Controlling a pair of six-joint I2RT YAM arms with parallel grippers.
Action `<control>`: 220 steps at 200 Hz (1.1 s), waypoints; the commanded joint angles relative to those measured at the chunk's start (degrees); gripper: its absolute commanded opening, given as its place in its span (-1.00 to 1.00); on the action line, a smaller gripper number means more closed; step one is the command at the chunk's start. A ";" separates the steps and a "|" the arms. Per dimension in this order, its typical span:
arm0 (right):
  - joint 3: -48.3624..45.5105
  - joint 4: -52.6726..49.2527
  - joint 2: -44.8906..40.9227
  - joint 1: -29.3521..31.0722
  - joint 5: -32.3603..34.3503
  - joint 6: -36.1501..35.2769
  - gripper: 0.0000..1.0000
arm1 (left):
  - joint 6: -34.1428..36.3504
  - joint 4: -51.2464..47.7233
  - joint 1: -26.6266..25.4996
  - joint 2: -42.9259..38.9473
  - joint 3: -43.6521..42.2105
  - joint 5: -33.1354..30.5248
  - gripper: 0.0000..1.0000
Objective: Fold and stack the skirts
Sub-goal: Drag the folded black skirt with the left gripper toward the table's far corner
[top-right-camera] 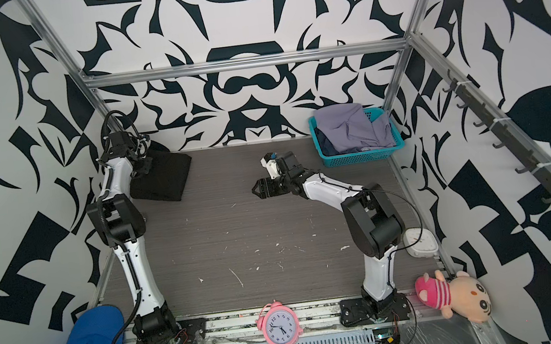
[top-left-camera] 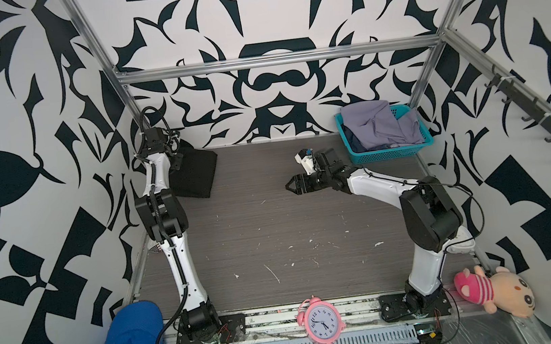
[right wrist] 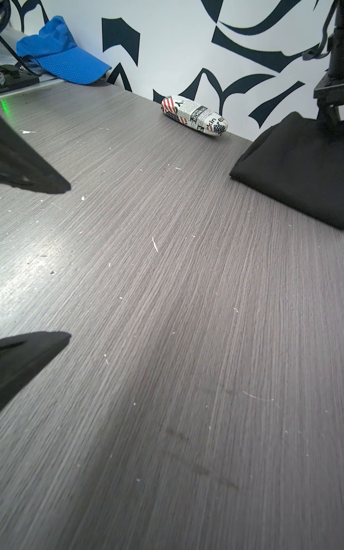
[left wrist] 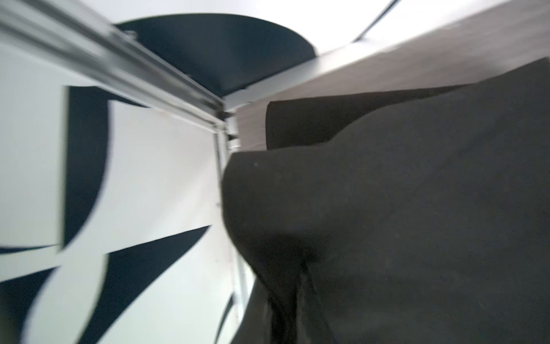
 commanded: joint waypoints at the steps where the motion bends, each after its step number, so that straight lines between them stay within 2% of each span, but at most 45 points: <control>1: 0.68 0.49 -2.44 -0.01 -0.43 0.66 0.53 | -1.72 2.93 0.68 2.47 2.87 -1.79 -1.00; 90: 1.93 -1.30 -2.83 -0.01 0.05 1.11 0.51 | -10.11 6.03 0.79 6.25 5.70 1.23 -1.00; 157: 1.98 -1.53 -3.23 -0.02 0.38 1.01 0.51 | -12.64 7.41 0.92 7.12 7.51 1.03 -1.00; 163: 2.01 -1.46 -3.27 -0.03 0.43 1.01 0.51 | -12.92 7.56 0.88 6.88 7.50 0.90 -0.84; 185: 1.90 -1.77 -3.69 -0.06 0.41 0.96 0.51 | -13.13 8.76 0.82 5.10 5.59 -0.87 0.11; 193: 1.72 -1.63 -3.96 -0.01 0.47 0.92 0.51 | -13.13 9.02 0.79 4.02 4.69 -1.82 0.32; 208: 1.59 -1.53 -4.31 -0.01 0.40 0.91 0.51 | -12.58 9.11 0.63 1.47 3.14 -3.91 0.58; 218: 1.57 -1.38 -4.47 -0.02 0.37 0.84 0.51 | -12.18 9.74 0.58 -0.67 1.80 -5.51 0.67; 220: 1.55 -1.40 -4.59 -0.01 0.29 0.83 0.51 | -12.08 10.02 0.58 -1.14 1.46 -5.80 0.79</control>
